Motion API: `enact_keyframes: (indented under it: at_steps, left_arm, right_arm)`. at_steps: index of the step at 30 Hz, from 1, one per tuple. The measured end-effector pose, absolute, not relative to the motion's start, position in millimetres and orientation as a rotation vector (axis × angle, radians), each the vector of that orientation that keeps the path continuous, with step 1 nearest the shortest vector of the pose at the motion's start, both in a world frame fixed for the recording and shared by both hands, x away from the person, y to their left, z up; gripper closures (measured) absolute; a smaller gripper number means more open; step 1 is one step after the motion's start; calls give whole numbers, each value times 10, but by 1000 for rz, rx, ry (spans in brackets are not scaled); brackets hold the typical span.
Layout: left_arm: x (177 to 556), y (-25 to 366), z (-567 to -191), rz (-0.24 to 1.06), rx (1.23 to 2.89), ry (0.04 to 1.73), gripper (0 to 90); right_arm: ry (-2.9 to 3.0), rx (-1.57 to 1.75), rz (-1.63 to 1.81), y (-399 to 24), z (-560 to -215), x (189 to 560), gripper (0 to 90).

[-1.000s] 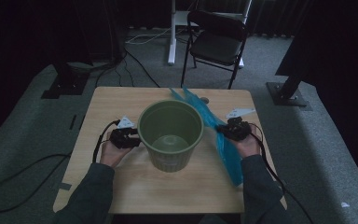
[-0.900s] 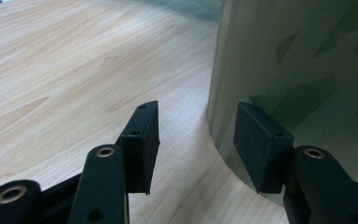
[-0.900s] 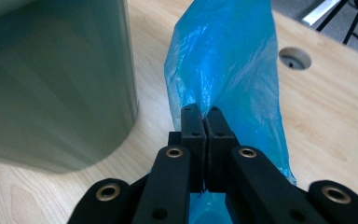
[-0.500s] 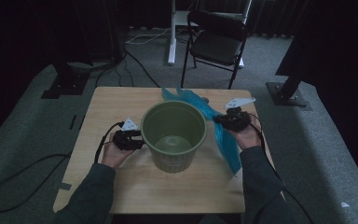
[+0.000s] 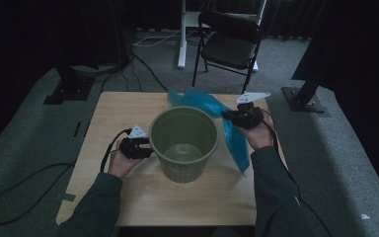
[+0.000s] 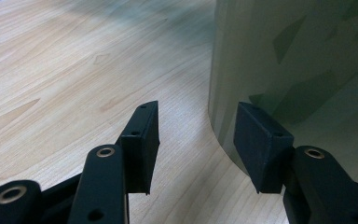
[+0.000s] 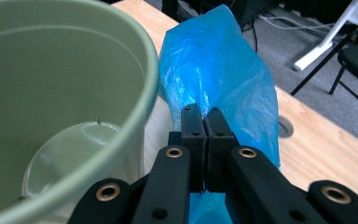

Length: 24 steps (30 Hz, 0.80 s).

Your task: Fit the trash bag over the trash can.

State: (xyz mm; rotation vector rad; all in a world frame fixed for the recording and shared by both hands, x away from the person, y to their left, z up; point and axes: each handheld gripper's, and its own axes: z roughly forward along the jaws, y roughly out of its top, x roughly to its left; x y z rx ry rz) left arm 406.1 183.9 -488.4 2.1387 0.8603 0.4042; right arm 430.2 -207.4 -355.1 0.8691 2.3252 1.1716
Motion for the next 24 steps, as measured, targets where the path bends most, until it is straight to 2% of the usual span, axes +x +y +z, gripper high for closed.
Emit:
enact_keyframes:
  at_steps: [24]
  left_arm:
    - [4065,1822,-4880,397,2143,848,501]
  right_arm:
    - [2301,743,1212,-1736,-3032,4259,889]
